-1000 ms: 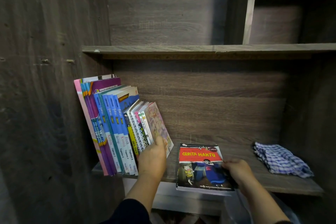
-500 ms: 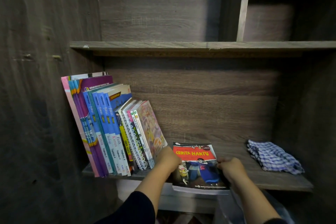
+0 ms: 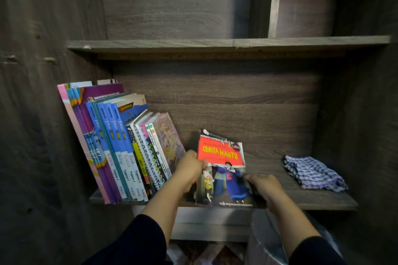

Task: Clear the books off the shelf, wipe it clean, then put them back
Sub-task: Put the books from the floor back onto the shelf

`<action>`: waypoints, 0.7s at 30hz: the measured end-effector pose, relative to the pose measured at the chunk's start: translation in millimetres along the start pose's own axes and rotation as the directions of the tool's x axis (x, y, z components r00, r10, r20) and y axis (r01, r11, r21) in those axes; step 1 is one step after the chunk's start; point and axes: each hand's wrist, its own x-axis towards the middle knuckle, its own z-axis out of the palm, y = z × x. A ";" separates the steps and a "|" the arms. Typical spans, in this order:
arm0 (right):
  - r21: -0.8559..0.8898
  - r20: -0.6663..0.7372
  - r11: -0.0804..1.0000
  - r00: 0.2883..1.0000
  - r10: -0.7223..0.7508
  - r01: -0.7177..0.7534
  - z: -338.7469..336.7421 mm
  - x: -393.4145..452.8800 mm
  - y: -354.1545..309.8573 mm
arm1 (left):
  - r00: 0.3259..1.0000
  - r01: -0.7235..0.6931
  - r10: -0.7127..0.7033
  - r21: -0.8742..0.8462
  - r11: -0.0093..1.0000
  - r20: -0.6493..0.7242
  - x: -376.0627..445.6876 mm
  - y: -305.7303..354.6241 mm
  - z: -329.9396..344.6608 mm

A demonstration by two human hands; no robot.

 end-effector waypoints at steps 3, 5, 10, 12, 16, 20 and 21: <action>-0.028 -0.013 1.000 1.000 0.012 -0.012 -1.7 0.6 2.7 | 0.966 -0.138 0.132 -0.014 0.990 -0.224 0.1 9.1 -7.9; -0.020 -0.007 0.999 0.999 0.033 -0.033 -1.9 1.3 6.0 | 0.900 -0.171 0.199 0.108 0.979 -0.387 -6.2 12.4 -13.1; 0.015 0.006 0.999 0.999 0.038 -0.038 -0.2 -0.1 7.3 | 0.819 -0.091 0.246 0.305 0.948 -0.518 -17.1 -10.9 -13.4; 0.019 0.011 0.999 0.999 0.044 -0.044 0.4 -1.6 7.0 | 0.834 -0.043 0.196 0.293 0.955 -0.516 -14.5 -20.7 -9.3; 0.027 0.037 0.998 0.998 0.052 -0.053 -0.6 -0.2 6.3 | 0.810 -0.050 0.211 0.294 0.955 -0.547 -12.8 -22.2 -4.9; 0.029 0.068 0.998 0.996 0.059 -0.061 -1.7 -1.0 6.0 | 0.754 -0.139 0.341 0.371 0.918 -0.562 -17.6 -31.7 0.3; 0.036 0.075 0.998 0.996 0.056 -0.059 -2.2 -0.5 6.0 | 0.735 -0.189 0.395 0.393 0.900 -0.552 -19.2 -35.7 1.5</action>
